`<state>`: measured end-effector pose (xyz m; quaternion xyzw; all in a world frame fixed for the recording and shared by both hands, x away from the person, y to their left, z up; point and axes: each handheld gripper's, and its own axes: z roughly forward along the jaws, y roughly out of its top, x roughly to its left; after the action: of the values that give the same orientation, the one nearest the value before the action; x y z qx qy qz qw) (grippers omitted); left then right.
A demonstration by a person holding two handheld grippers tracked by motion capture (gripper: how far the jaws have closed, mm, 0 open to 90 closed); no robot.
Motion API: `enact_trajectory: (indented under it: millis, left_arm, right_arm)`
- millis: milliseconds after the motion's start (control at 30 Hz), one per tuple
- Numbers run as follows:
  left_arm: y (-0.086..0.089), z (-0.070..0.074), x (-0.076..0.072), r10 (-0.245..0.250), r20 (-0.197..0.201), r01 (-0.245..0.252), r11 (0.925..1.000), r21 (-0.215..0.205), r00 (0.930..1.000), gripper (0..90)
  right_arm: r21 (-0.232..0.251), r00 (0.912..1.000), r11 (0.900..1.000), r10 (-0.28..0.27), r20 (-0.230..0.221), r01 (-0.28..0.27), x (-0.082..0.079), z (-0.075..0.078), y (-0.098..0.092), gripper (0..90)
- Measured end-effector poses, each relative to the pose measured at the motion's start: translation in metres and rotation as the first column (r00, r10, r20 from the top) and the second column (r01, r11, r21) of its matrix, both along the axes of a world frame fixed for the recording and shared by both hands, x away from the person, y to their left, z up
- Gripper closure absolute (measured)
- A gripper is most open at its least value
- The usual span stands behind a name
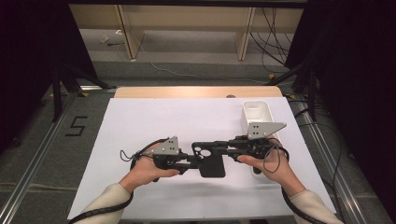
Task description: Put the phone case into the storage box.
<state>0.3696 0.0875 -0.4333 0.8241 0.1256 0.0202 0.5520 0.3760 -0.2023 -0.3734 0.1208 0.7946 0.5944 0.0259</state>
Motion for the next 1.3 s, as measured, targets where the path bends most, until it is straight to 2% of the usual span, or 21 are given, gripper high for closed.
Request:
enact_trajectory:
  millis: [167,467,633,700,800,900,1000,1167,1300]
  left_arm:
    - [-0.001,0.003,-0.002,0.007,0.010,-0.007,1.0000,0.000,0.9999,78.5]
    - [-0.003,0.009,-0.005,0.048,0.009,-0.048,0.9987,-0.015,0.9988,80.6]
    - [-0.008,0.009,-0.008,0.058,0.002,-0.058,0.9983,-0.001,0.9983,80.8]
    - [-0.009,0.010,-0.009,0.071,0.006,-0.071,0.9975,0.004,0.9975,80.8]
    - [-0.012,0.012,-0.011,0.105,0.015,-0.105,0.9945,0.003,0.9944,80.8]
    - [-0.014,0.015,-0.013,0.154,0.028,-0.154,0.9880,0.011,0.9877,80.8]
    - [-0.016,0.015,-0.013,0.199,0.024,-0.199,0.9798,0.013,0.9797,80.7]
    - [-0.015,0.013,-0.011,0.284,0.009,-0.284,0.9585,0.023,0.9587,80.8]
    - [-0.015,0.014,-0.011,0.352,-0.003,-0.352,0.9357,0.023,0.9359,80.7]
  right_arm:
    - [0.012,0.9997,1.000,-0.019,0.013,0.019,0.001,0.000,-0.002,75.0]
    - [0.043,0.9940,0.994,-0.099,0.047,0.097,0.003,0.002,-0.005,67.5]
    - [0.063,0.9860,0.985,-0.161,0.043,0.158,0.004,0.002,-0.007,50.6]
    - [0.072,0.9800,0.979,-0.194,0.045,0.190,0.005,0.002,-0.008,42.0]
    - [0.086,0.9660,0.965,-0.254,0.050,0.249,0.005,0.003,-0.008,27.4]
    - [0.096,0.9519,0.951,-0.301,0.057,0.295,0.004,0.003,-0.007,17.4]
    - [0.101,0.9399,0.940,-0.334,0.069,0.327,0.004,0.004,-0.007,15.1]
    - [0.117,0.9242,0.924,-0.374,0.077,0.364,0.001,0.005,-0.005,10.9]
    - [0.116,0.9124,0.913,-0.401,0.083,0.391,0.000,0.003,-0.002,9.8]
